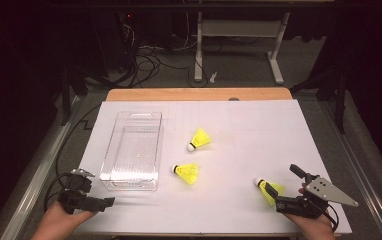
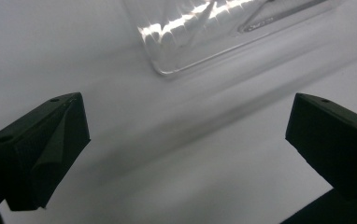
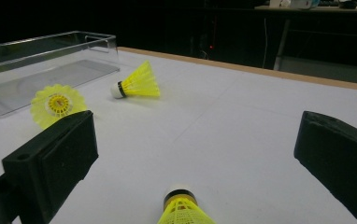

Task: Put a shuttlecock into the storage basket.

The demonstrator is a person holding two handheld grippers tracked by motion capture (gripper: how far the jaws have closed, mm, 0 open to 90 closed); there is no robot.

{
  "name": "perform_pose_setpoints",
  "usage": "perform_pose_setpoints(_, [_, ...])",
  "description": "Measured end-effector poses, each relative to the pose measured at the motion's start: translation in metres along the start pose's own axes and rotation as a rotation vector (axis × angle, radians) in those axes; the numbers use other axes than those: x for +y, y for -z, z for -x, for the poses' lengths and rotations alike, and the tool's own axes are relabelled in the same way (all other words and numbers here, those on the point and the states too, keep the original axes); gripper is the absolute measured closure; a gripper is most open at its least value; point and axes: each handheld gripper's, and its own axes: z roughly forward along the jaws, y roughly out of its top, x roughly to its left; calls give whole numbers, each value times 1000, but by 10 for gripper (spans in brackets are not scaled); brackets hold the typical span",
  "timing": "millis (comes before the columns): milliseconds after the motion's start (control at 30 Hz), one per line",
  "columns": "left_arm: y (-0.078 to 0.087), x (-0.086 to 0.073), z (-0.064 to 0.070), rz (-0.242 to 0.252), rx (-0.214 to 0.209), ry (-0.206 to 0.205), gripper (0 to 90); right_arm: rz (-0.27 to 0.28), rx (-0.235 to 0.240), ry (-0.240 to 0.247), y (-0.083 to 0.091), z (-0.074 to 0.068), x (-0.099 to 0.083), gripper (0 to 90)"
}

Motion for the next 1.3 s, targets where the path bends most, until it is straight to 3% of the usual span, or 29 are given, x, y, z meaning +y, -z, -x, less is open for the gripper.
perform_pose_setpoints(67, [-2, 3, 3, -39, 37, -18, 6, -3, 0, 4, 0, 0, 0, 3])
perform_pose_setpoints(200, [-4, 8, 7, -88, 57, -28, 6, -6, 2, 7, -1, -1, 0, 3])
perform_pose_setpoints(467, [-1, 18, 11, -160, 46, -42, 7, -9, 6, 14, -2, -2, -1, 3])
perform_pose_setpoints(700, [2, 26, 10, -205, 9, -39, 11, -7, 11, 15, -2, -4, 0, 3])
perform_pose_setpoints(1300, [-2, 23, 8, -351, 4, -68, 14, -3, 3, 10, -3, -5, -1, 3])
